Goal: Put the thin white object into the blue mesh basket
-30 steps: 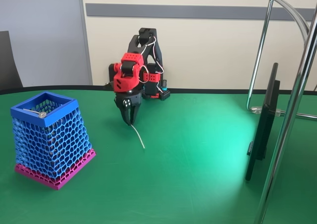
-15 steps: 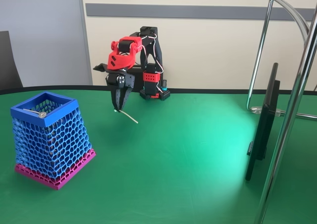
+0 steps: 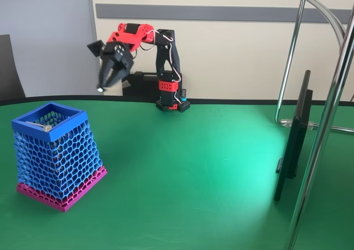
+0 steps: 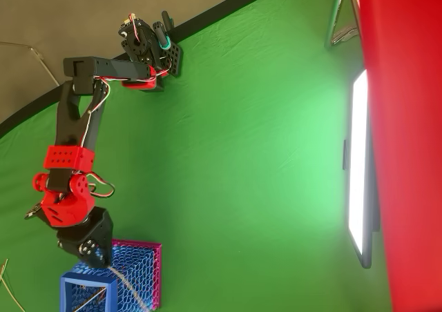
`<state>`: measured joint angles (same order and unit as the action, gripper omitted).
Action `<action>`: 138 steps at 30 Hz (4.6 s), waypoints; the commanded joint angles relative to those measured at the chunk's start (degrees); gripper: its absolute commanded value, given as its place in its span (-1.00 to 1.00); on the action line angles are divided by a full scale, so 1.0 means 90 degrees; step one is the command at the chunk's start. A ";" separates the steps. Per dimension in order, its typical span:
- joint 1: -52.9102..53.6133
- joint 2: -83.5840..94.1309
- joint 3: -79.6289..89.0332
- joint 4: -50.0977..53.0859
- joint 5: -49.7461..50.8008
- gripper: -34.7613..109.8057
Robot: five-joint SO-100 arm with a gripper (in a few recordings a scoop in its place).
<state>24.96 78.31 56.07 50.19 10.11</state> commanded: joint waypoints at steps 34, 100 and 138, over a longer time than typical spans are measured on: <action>0.1758 -0.1543 0.0215 -0.6563 -0.7656 -0.50; -0.2383 0.7031 1.1650 -0.6455 -0.3916 -0.35; -0.2764 1.2461 1.3398 -0.0078 -0.1240 -0.51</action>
<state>0.09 190.11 176.22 49.13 -0.88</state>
